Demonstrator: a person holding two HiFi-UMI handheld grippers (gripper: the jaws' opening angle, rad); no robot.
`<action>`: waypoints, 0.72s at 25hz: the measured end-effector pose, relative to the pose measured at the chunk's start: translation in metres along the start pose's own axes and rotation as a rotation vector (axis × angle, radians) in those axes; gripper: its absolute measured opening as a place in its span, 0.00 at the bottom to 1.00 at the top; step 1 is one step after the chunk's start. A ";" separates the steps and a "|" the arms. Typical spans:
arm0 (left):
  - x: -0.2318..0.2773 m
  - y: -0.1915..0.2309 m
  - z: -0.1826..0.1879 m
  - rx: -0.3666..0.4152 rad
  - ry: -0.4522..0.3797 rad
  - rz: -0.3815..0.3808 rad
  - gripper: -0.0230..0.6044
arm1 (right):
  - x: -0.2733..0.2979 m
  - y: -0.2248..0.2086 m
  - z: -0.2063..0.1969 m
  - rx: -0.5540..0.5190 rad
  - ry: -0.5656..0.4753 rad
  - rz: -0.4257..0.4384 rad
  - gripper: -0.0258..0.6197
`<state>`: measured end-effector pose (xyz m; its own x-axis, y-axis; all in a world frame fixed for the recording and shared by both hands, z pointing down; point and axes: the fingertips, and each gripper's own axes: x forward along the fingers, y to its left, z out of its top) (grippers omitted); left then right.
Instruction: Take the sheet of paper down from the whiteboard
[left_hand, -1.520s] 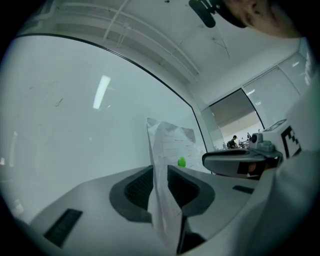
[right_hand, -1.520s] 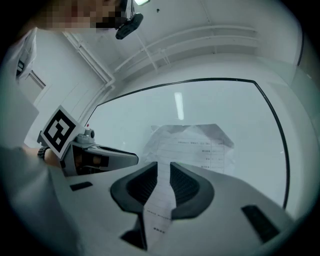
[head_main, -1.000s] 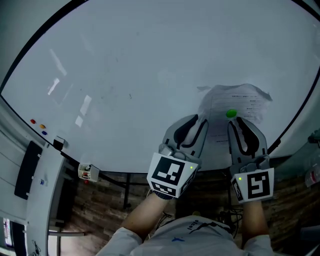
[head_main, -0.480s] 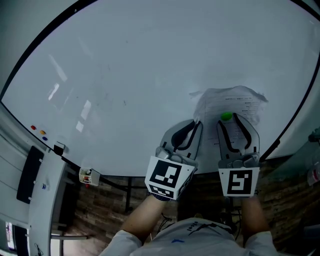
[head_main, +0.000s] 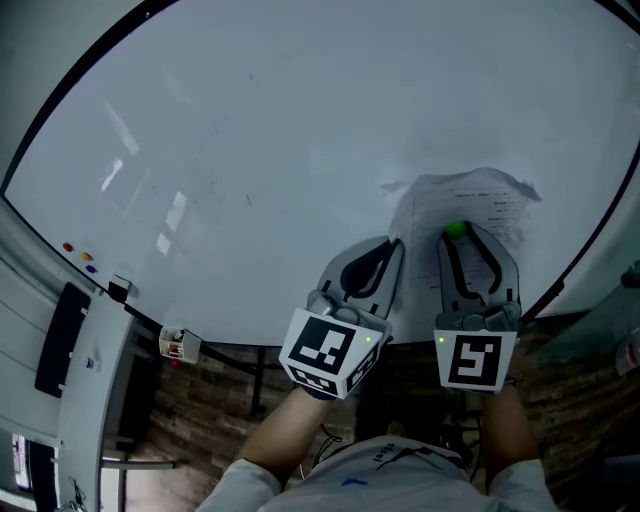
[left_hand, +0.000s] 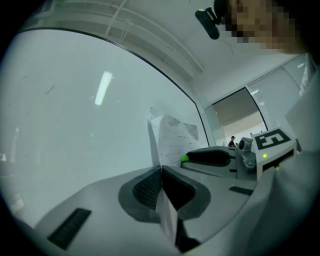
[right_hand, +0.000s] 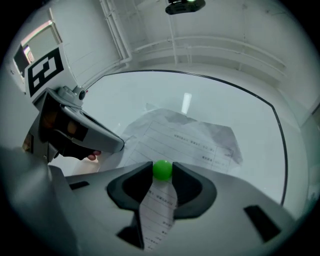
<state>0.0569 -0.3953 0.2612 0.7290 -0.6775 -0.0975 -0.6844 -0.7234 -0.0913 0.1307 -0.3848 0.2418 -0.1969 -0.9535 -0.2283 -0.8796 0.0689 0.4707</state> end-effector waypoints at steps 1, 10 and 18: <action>0.000 0.000 0.000 -0.006 -0.001 0.000 0.06 | -0.001 -0.001 0.000 0.048 -0.012 0.014 0.24; -0.023 0.000 -0.026 -0.043 0.050 0.030 0.06 | -0.018 0.021 -0.011 0.339 -0.093 0.237 0.24; -0.077 0.007 -0.067 -0.118 0.135 0.053 0.06 | -0.046 0.074 -0.025 0.490 -0.021 0.314 0.24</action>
<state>-0.0041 -0.3571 0.3340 0.6920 -0.7210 0.0354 -0.7219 -0.6915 0.0278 0.0856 -0.3436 0.3084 -0.4847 -0.8598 -0.1605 -0.8745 0.4798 0.0707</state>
